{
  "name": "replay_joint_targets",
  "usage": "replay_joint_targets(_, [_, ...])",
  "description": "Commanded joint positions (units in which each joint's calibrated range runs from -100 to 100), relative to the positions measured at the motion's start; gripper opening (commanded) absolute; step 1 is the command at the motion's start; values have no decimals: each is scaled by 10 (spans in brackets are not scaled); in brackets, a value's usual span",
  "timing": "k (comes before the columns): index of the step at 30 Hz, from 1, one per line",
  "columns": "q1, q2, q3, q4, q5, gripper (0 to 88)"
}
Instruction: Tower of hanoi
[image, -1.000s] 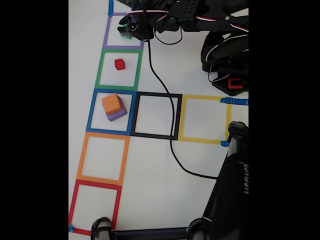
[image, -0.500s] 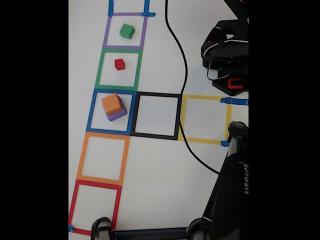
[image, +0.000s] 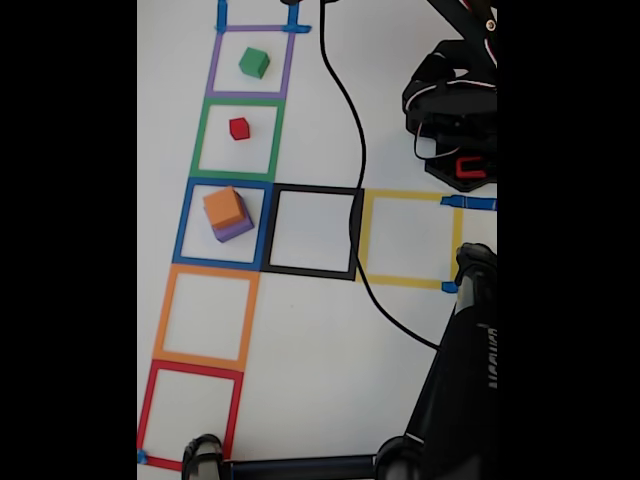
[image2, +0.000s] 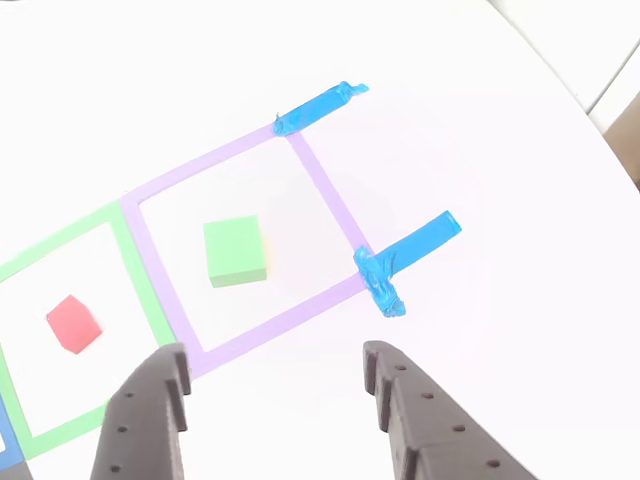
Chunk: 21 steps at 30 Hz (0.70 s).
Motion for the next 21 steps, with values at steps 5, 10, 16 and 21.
replay_joint_targets(5, [28, -7, 233, -312, 0, 240])
replay_joint_targets(10, [28, 48, 332, -491, 0, 264])
replay_joint_targets(16, [26, 172, 387, -696, 0, 282])
replay_joint_targets(21, [5, 288, 401, -848, 0, 286])
